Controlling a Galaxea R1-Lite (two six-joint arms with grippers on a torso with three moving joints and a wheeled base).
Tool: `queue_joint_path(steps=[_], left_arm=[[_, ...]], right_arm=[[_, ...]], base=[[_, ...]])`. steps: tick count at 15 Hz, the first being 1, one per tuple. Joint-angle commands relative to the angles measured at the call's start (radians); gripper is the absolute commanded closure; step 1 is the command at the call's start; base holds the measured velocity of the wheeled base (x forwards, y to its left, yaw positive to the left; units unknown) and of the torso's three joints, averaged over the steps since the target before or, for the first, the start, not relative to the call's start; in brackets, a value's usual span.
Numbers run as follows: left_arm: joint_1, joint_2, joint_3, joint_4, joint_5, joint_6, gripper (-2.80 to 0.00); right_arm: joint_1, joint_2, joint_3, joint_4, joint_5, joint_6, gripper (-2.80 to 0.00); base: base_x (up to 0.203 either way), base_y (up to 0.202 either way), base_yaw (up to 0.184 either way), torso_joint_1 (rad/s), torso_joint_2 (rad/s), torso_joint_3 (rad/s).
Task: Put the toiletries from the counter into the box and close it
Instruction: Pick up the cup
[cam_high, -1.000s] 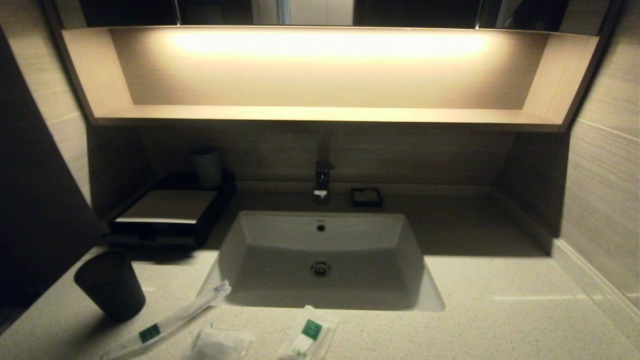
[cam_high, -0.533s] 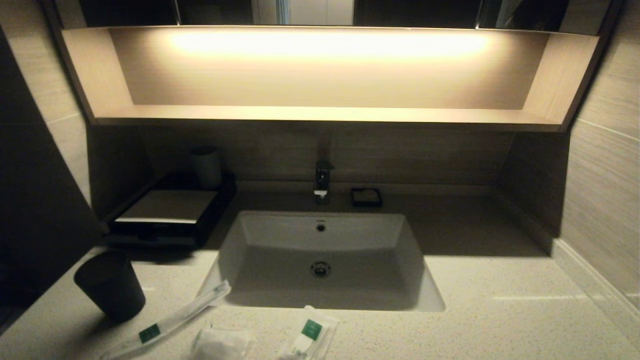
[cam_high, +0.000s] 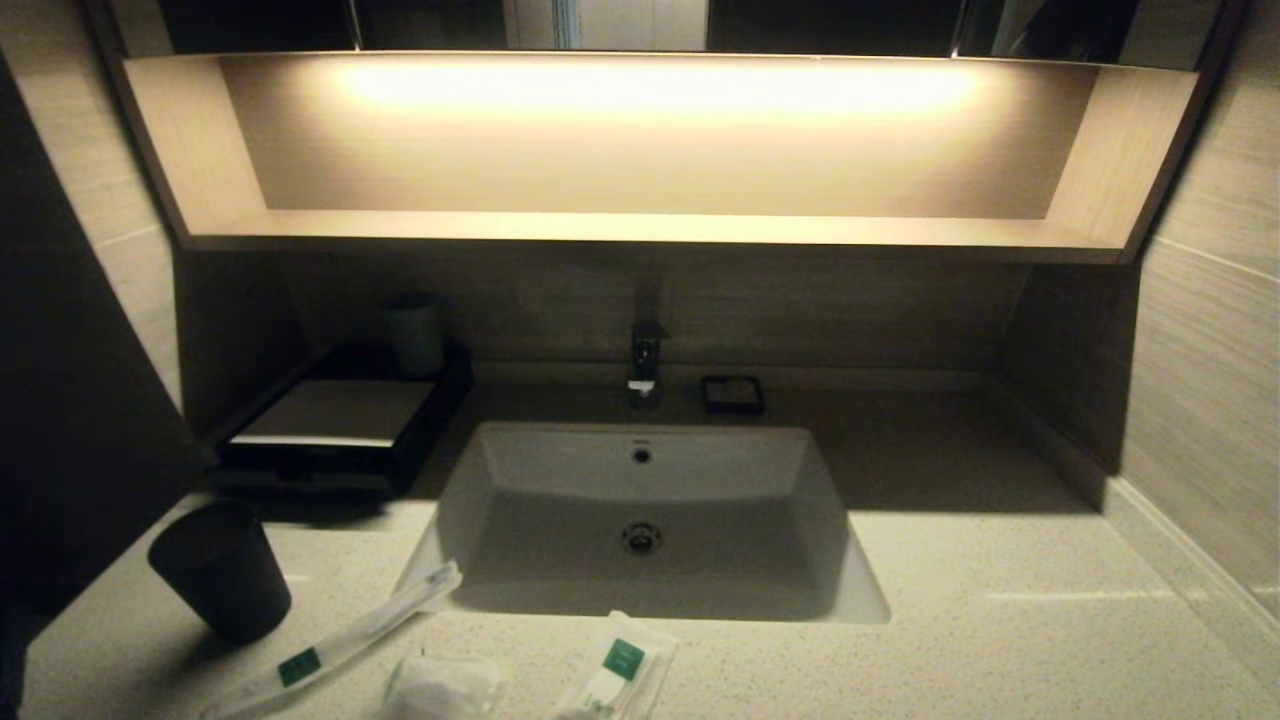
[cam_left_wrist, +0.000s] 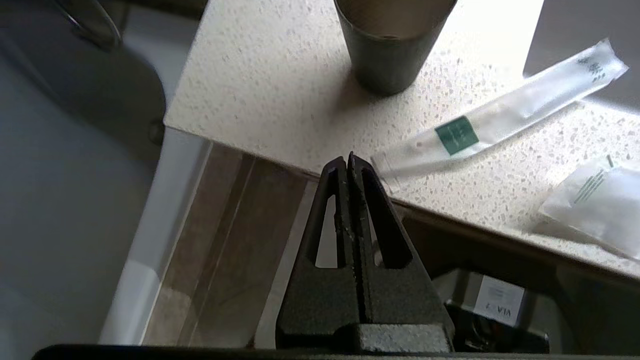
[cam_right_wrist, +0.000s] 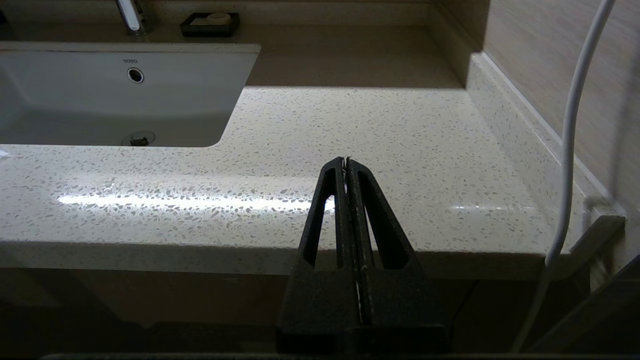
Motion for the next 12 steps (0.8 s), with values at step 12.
queue_joint_path(steps=[12], left_arm=[[0.015,-0.008,0.184,-0.177,-0.132,-0.071,0.0]], right_arm=[[0.0,0.0,0.002,0.0,0.001,0.0,0.0]], base=[[0.0,0.0,0.0,0.0,0.0,0.0]])
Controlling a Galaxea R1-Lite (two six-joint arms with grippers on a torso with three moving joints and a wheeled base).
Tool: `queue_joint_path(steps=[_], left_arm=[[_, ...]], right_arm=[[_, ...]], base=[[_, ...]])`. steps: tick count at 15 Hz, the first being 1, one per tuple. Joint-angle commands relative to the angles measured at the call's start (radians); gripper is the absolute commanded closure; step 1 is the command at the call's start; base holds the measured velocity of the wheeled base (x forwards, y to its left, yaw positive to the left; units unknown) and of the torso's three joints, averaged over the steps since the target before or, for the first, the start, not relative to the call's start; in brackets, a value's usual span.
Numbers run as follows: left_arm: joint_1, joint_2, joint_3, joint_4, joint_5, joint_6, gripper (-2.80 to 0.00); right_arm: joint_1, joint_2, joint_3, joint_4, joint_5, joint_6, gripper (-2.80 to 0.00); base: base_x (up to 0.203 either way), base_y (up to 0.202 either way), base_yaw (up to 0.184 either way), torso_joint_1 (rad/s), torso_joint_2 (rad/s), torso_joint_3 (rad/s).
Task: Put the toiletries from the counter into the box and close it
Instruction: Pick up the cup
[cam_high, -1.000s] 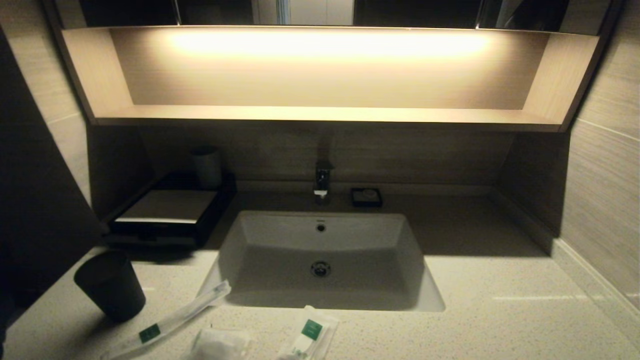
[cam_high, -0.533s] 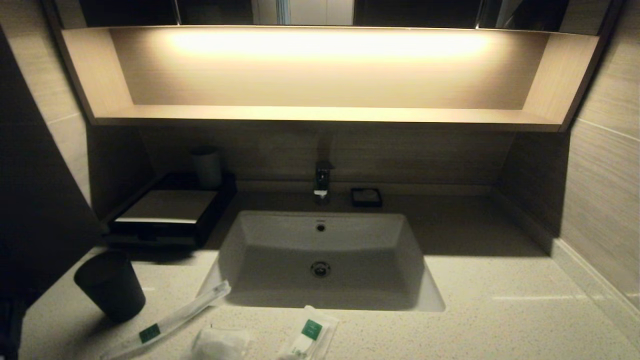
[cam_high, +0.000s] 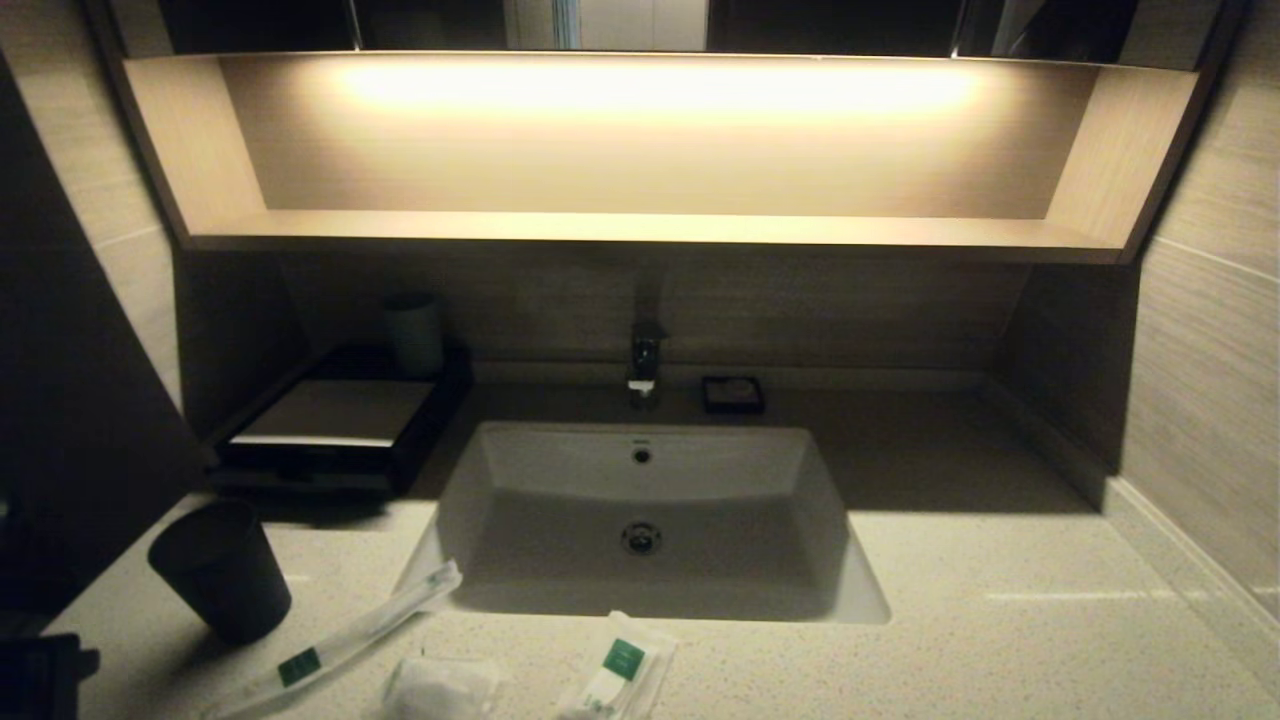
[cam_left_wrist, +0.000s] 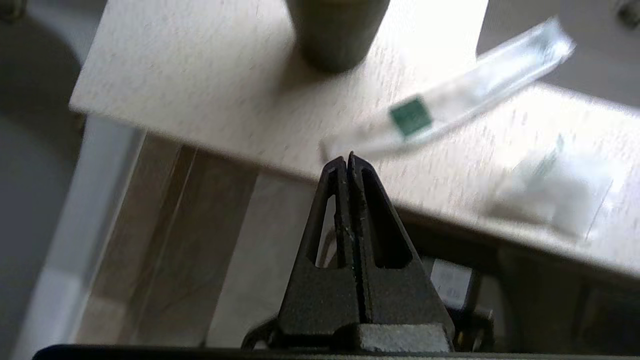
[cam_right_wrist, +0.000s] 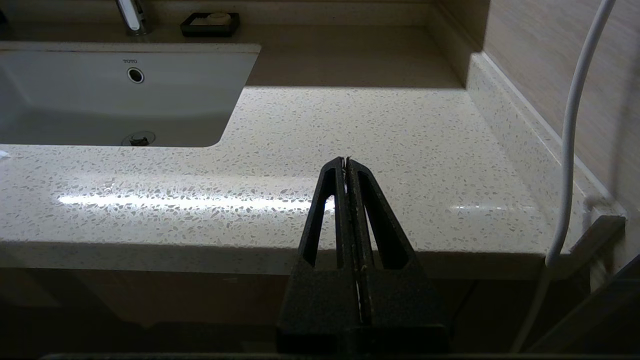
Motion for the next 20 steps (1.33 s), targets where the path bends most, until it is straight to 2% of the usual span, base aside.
queue_joint_path(steps=[1,6,11,15,17,19,20], left_arm=[[0.021,0.006,0.056,-0.085,-0.012,0.0,0.0],[0.068,0.002,0.1,-0.104,-0.012,0.014,0.0],[0.07,0.026,0.155,-0.105,-0.012,0.016,0.0],[0.071,0.083,0.244,-0.252,-0.012,0.013,0.0],[0.108,0.131,0.279,-0.349,-0.012,0.015,0.0],[0.123,0.132,0.281,-0.367,-0.012,0.028,0.0],[0.123,0.134,0.285,-0.369,-0.012,0.035,-2.8]], right_arm=[[0.0,0.0,0.002,-0.001,0.001,-0.001,0.0],[0.0,0.0,0.002,-0.001,-0.001,-0.001,0.0],[0.0,0.0,0.002,-0.001,0.001,-0.001,0.0],[0.0,0.0,0.002,-0.001,0.0,-0.001,0.0],[0.0,0.0,0.002,-0.001,0.0,-0.001,0.0],[0.0,0.0,0.002,-0.001,0.001,-0.001,0.0],[0.0,0.0,0.002,-0.001,0.001,-0.001,0.0]], base=[[0.0,0.0,0.0,0.0,0.0,0.0],[0.0,0.0,0.0,0.0,0.0,0.0],[0.0,0.0,0.0,0.0,0.0,0.0],[0.0,0.0,0.0,0.0,0.0,0.0],[0.0,0.0,0.0,0.0,0.0,0.0],[0.0,0.0,0.0,0.0,0.0,0.0],[0.0,0.0,0.0,0.0,0.0,0.0]])
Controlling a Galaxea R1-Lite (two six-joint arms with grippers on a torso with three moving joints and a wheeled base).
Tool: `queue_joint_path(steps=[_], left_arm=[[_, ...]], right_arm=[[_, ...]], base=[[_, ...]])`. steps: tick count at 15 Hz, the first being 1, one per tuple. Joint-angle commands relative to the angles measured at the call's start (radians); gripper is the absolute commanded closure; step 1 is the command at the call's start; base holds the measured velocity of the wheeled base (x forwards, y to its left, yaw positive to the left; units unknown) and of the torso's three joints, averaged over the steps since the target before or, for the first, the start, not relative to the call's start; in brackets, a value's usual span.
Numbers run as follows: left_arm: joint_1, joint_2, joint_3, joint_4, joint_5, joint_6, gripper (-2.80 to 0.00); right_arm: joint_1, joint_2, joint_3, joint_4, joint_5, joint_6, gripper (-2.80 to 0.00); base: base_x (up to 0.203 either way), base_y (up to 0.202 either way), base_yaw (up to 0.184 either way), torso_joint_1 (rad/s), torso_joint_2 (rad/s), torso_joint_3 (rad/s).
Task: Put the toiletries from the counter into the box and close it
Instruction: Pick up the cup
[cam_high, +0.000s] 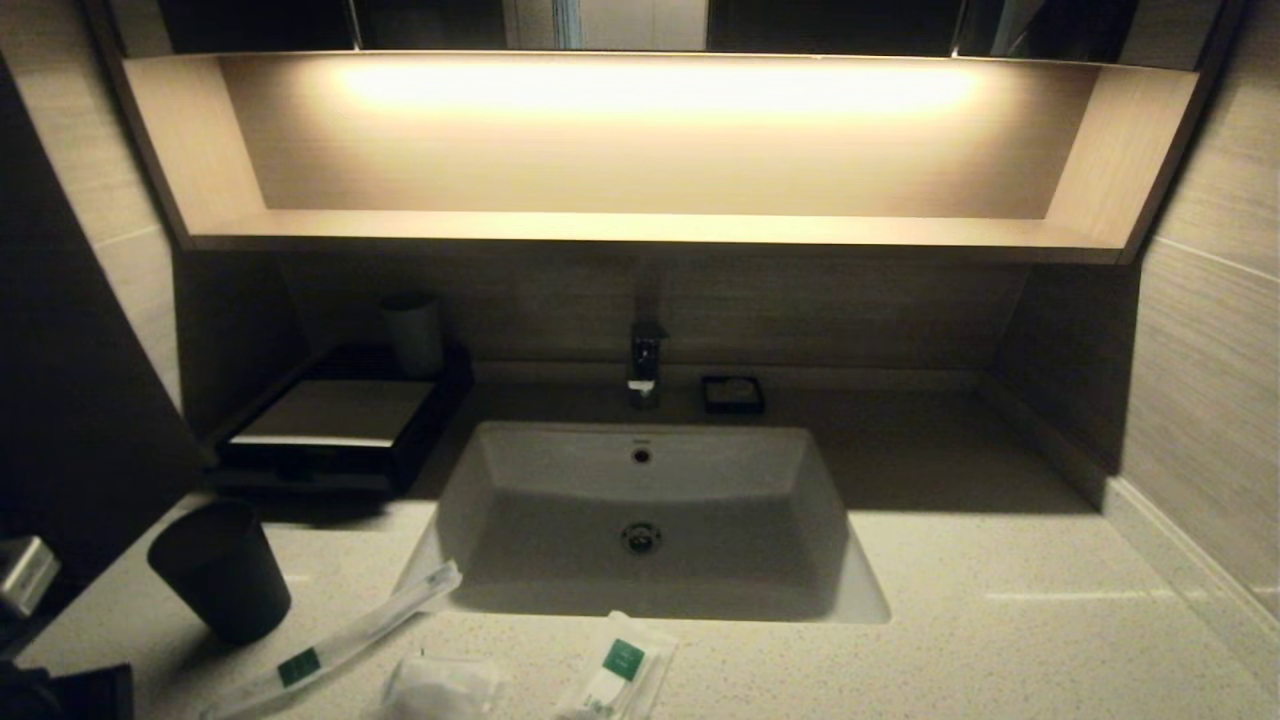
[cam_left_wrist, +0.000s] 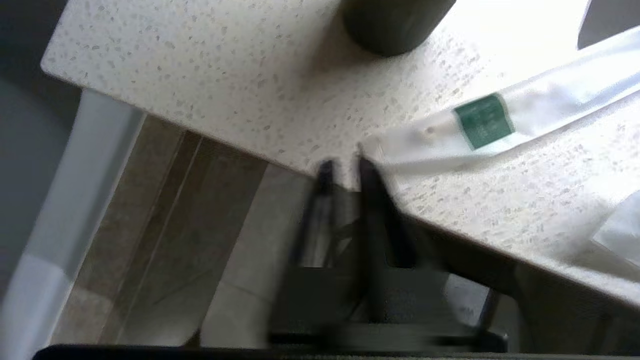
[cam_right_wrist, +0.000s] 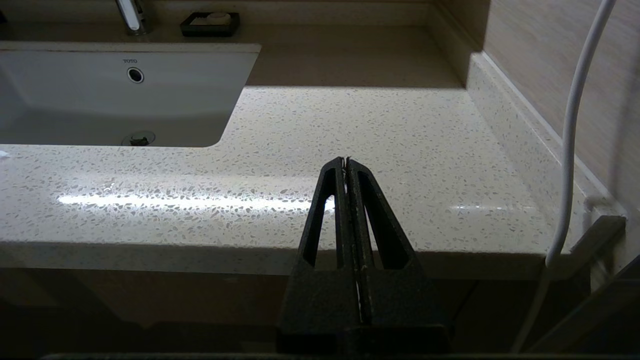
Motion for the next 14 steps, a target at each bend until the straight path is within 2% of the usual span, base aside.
queue_joint_path(steps=[1,4,9,12,14], left_arm=[[0.006,0.018,0.009,-0.003,0.001,0.004,-2.8],[0.007,0.043,0.037,-0.066,0.001,0.002,-2.8],[0.021,0.146,0.111,-0.31,-0.005,-0.001,-2.8],[0.022,0.199,0.111,-0.352,-0.05,-0.002,-2.8],[0.021,0.238,0.119,-0.414,-0.056,-0.002,-2.8]], right_arm=[[0.0,0.0,0.002,0.0,0.0,0.0,0.0],[0.0,0.0,0.002,0.0,0.0,0.0,0.0],[0.0,0.0,0.002,0.0,0.0,0.0,0.0],[0.0,0.0,0.002,0.0,-0.001,0.0,0.0],[0.0,0.0,0.002,0.0,-0.001,0.0,0.0]], base=[[0.0,0.0,0.0,0.0,0.0,0.0],[0.0,0.0,0.0,0.0,0.0,0.0],[0.0,0.0,0.0,0.0,0.0,0.0],[0.0,0.0,0.0,0.0,0.0,0.0],[0.0,0.0,0.0,0.0,0.0,0.0]])
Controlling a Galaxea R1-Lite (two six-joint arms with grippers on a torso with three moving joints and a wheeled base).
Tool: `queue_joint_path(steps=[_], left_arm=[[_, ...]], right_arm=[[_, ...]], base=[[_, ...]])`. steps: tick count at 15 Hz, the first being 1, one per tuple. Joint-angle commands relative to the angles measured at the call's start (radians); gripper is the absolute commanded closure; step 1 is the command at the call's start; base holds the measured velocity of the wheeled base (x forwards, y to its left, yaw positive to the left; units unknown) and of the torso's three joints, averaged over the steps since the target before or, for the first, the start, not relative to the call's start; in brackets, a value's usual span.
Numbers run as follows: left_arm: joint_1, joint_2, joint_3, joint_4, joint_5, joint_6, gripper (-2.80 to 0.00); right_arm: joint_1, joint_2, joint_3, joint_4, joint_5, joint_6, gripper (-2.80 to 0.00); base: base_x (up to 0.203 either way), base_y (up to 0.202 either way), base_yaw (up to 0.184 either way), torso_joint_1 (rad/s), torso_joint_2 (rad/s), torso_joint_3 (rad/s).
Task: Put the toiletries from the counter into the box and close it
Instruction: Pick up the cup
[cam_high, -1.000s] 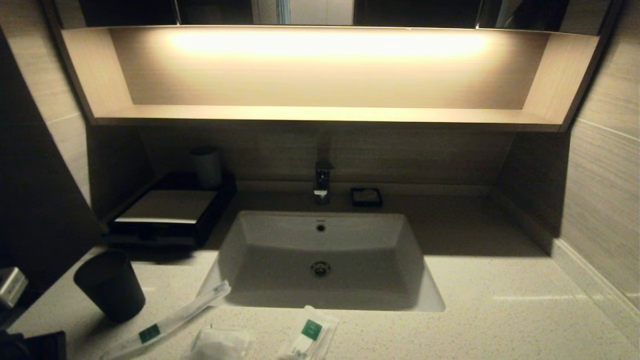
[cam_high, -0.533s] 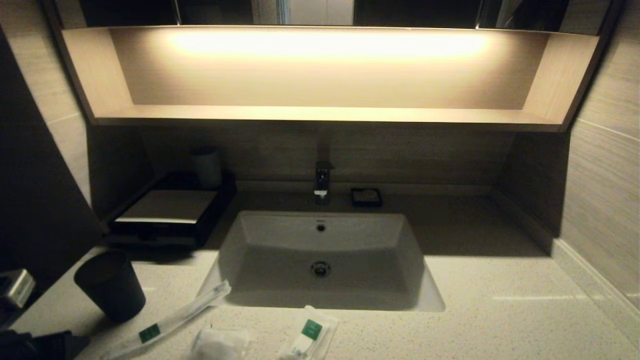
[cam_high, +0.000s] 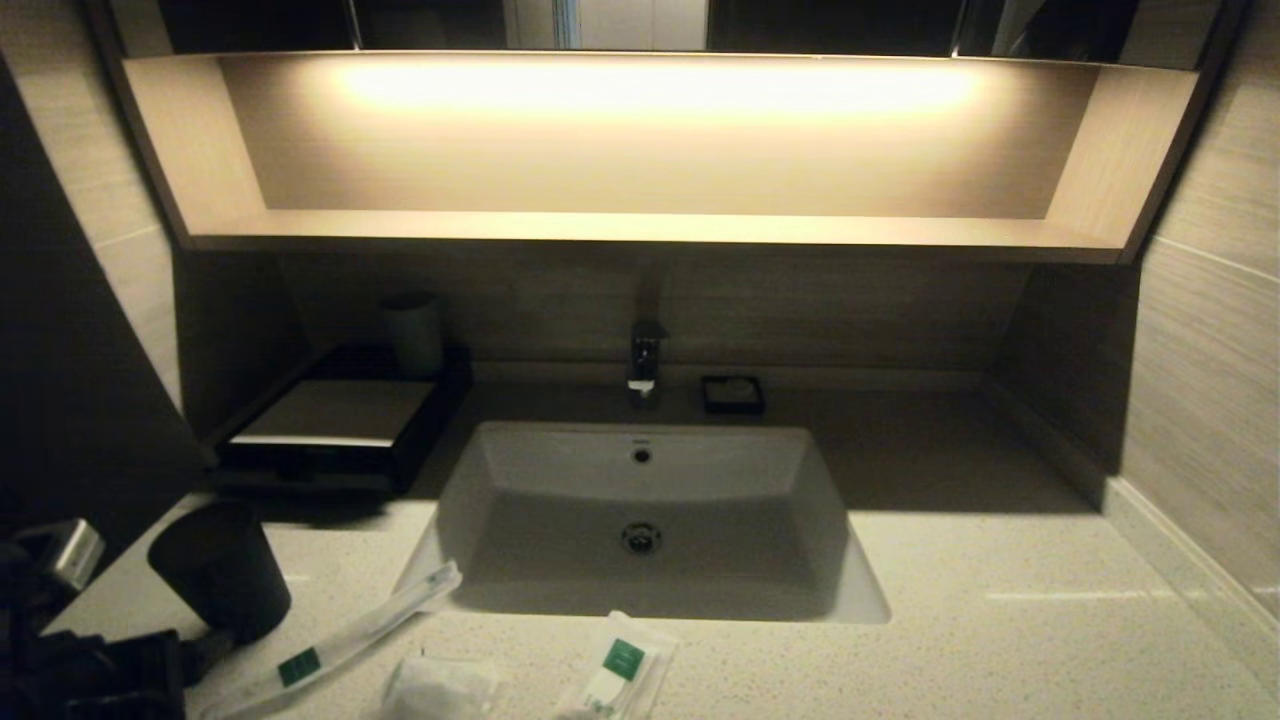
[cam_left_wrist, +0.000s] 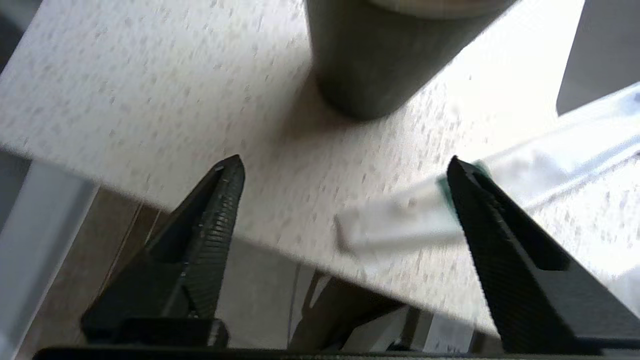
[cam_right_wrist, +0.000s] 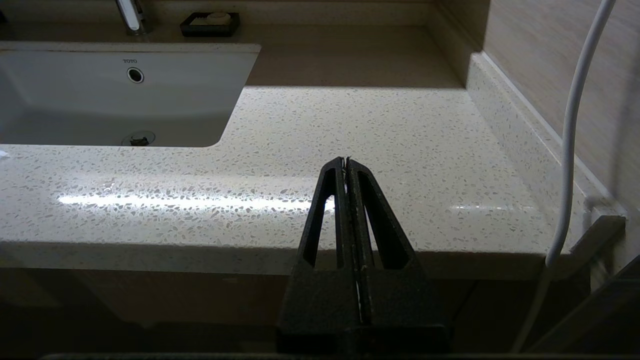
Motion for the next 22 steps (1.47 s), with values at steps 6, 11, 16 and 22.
queue_joint_path(steps=[6,11,16,22], left_arm=[[-0.001,0.191,0.063,-0.264,-0.003,0.007,-2.8],[-0.012,0.298,0.096,-0.438,-0.004,0.008,-2.8],[-0.033,0.373,0.129,-0.596,-0.004,0.008,-2.8],[-0.033,0.525,0.199,-0.877,-0.002,0.012,-2.8]], right_arm=[[0.0,0.0,0.002,0.0,0.0,0.0,0.0],[0.0,0.0,0.002,0.0,0.0,0.0,0.0],[0.0,0.0,0.002,0.0,0.0,0.0,0.0],[0.0,0.0,0.002,0.0,0.0,0.0,0.0]], base=[[0.0,0.0,0.0,0.0,0.0,0.0],[0.0,0.0,0.0,0.0,0.0,0.0],[0.0,0.0,0.0,0.0,0.0,0.0],[0.0,0.0,0.0,0.0,0.0,0.0]])
